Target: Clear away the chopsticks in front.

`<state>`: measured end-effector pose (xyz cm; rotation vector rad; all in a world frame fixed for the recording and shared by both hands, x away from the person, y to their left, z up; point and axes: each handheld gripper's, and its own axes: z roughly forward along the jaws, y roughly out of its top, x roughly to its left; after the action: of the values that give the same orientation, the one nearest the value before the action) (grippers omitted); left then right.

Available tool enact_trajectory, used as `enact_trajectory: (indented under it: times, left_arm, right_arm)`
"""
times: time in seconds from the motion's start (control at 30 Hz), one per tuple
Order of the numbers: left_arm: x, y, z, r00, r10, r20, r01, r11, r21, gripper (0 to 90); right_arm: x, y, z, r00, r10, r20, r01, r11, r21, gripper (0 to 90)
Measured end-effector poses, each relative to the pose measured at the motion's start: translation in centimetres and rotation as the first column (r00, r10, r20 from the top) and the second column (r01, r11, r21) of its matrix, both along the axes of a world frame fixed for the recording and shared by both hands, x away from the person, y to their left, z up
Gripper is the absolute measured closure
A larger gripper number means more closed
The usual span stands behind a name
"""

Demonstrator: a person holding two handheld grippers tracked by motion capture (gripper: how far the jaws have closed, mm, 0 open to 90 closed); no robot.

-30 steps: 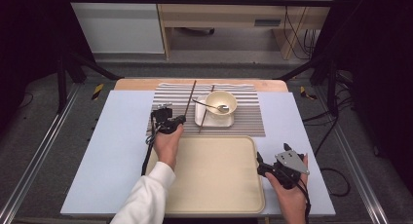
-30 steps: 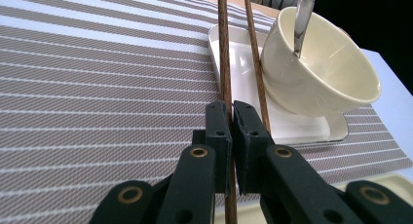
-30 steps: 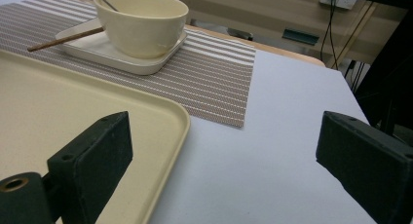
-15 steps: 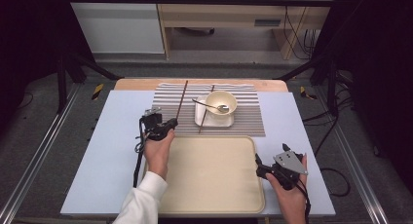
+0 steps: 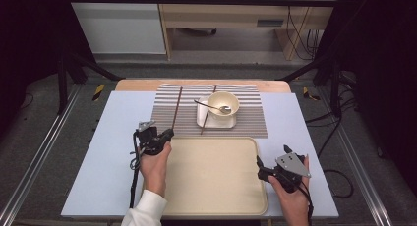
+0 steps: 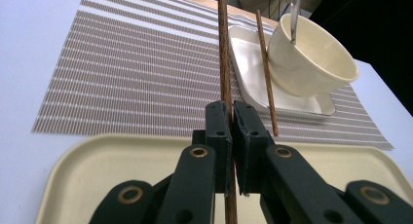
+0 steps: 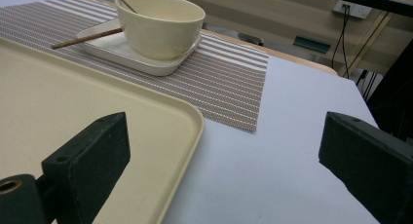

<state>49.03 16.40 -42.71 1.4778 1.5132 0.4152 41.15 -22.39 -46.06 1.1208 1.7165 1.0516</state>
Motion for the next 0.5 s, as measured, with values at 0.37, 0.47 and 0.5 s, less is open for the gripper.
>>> enact_trajectory:
  times: [0.37,0.47,0.5]
  left_arm:
    - [-3.8,1.2,-0.3,0.9974,0.061,0.039,-0.061,0.9982,-0.002,85.7]
    - [-4.5,1.5,-0.2,0.9965,0.073,0.042,-0.072,0.9972,-0.019,85.8]
    - [-4.8,1.5,-0.1,0.9960,0.078,0.045,-0.077,0.9969,-0.015,85.8]
  right_arm:
    - [-0.1,0.3,0.1,1.0000,0.004,0.000,-0.004,1.000,-0.009,4.8]
    - [-0.2,0.5,0.1,1.0000,0.009,-0.002,-0.009,1.000,-0.014,4.7]
    - [-0.2,0.5,0.1,1.0000,0.009,-0.002,-0.009,1.000,-0.014,4.7]
